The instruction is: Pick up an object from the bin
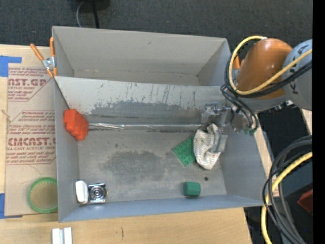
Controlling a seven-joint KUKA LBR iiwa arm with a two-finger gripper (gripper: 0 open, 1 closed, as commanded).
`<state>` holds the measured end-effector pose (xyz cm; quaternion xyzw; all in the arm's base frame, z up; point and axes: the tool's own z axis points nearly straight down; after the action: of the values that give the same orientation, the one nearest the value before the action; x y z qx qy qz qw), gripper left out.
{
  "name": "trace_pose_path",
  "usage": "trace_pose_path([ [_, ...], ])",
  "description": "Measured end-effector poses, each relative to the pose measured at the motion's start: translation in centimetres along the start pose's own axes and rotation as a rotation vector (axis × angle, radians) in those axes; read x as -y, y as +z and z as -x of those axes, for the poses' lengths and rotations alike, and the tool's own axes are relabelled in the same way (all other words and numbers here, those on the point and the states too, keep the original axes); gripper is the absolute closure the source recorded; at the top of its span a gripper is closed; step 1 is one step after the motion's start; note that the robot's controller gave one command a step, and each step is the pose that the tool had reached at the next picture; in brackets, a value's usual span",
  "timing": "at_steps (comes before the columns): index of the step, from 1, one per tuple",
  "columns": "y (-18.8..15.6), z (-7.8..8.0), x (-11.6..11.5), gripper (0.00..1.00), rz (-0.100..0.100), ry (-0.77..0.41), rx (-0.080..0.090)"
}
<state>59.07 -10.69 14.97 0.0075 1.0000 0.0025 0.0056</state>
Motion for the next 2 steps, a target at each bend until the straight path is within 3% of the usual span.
trace_pose_path([
  [1,1.8,-0.7,1.5,0.0,0.002,-0.036,-0.011],
  [2,3.6,-0.5,2.0,0.0,-0.001,-0.03,0.008],
])
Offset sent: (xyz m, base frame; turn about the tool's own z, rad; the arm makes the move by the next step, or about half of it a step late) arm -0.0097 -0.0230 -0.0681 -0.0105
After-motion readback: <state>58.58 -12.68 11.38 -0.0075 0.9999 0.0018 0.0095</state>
